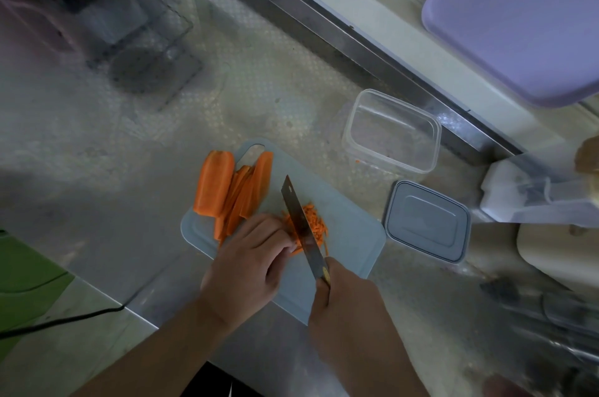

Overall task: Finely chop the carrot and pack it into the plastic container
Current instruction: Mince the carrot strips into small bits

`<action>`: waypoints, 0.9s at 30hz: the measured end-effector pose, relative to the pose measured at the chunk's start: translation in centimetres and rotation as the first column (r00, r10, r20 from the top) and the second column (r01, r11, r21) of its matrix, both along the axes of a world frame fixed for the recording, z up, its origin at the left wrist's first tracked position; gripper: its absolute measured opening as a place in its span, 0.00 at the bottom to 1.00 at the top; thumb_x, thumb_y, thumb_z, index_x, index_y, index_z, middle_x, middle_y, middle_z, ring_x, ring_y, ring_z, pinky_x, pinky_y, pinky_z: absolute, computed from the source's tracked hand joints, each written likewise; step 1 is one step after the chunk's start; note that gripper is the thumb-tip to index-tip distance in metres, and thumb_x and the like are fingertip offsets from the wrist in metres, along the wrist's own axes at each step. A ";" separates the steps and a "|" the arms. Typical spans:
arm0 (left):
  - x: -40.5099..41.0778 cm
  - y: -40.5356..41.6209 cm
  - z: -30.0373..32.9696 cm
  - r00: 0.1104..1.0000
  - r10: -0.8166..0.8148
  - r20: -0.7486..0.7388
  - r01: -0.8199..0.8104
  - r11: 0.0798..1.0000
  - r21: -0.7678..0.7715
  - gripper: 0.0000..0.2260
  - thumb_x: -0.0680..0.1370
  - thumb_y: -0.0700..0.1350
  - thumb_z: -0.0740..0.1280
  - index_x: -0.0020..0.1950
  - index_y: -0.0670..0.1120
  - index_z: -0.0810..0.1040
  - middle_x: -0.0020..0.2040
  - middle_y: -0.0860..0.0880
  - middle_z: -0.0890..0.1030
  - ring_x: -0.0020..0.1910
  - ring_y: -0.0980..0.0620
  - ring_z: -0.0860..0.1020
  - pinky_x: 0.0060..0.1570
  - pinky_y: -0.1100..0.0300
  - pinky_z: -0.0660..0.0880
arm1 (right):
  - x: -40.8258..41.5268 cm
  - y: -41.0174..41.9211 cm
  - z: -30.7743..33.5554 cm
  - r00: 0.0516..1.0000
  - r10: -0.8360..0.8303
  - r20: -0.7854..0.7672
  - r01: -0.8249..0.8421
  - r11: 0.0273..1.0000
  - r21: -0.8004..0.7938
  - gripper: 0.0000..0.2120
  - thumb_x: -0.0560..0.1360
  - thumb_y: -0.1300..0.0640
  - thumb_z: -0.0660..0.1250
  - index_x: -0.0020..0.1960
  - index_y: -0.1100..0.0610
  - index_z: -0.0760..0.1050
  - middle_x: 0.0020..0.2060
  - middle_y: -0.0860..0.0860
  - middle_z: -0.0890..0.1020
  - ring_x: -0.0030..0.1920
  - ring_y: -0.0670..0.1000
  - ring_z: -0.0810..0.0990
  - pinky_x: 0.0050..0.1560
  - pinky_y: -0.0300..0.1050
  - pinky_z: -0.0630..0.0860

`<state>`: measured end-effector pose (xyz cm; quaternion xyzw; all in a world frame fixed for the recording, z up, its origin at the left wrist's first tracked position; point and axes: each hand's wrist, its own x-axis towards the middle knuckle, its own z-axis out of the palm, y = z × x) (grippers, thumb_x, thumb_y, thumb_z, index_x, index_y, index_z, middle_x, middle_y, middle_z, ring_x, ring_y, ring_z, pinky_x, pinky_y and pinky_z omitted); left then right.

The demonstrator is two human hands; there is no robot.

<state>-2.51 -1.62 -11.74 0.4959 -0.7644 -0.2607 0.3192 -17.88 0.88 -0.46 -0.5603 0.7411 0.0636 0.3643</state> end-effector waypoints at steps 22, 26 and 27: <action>0.1 0.1 -0.1 1.000 -0.010 0.006 0.009 1.000 0.009 0.03 0.79 0.36 0.74 0.48 0.43 0.82 0.52 0.50 0.80 0.54 0.49 0.79 0.53 0.52 0.77 | -0.4 0.6 0.4 0.986 -0.089 0.142 0.099 0.993 -0.063 0.08 0.84 0.53 0.56 0.49 0.46 0.71 0.28 0.50 0.75 0.34 0.44 0.79 0.31 0.42 0.72; 0.2 0.1 -0.1 1.000 -0.011 0.007 0.011 1.000 0.021 0.03 0.79 0.36 0.73 0.48 0.44 0.82 0.52 0.50 0.79 0.52 0.50 0.78 0.50 0.53 0.77 | -0.1 0.7 0.4 0.990 -0.071 0.121 0.078 0.995 -0.054 0.07 0.84 0.54 0.56 0.49 0.46 0.70 0.29 0.51 0.74 0.35 0.41 0.78 0.33 0.39 0.72; 0.2 0.2 0.0 1.000 -0.009 0.006 0.008 1.000 0.024 0.03 0.79 0.36 0.74 0.48 0.44 0.82 0.52 0.50 0.79 0.52 0.50 0.78 0.49 0.53 0.77 | -0.1 0.7 0.4 0.992 -0.060 0.110 0.066 0.997 -0.050 0.07 0.84 0.53 0.56 0.49 0.46 0.70 0.29 0.51 0.74 0.34 0.43 0.77 0.33 0.38 0.72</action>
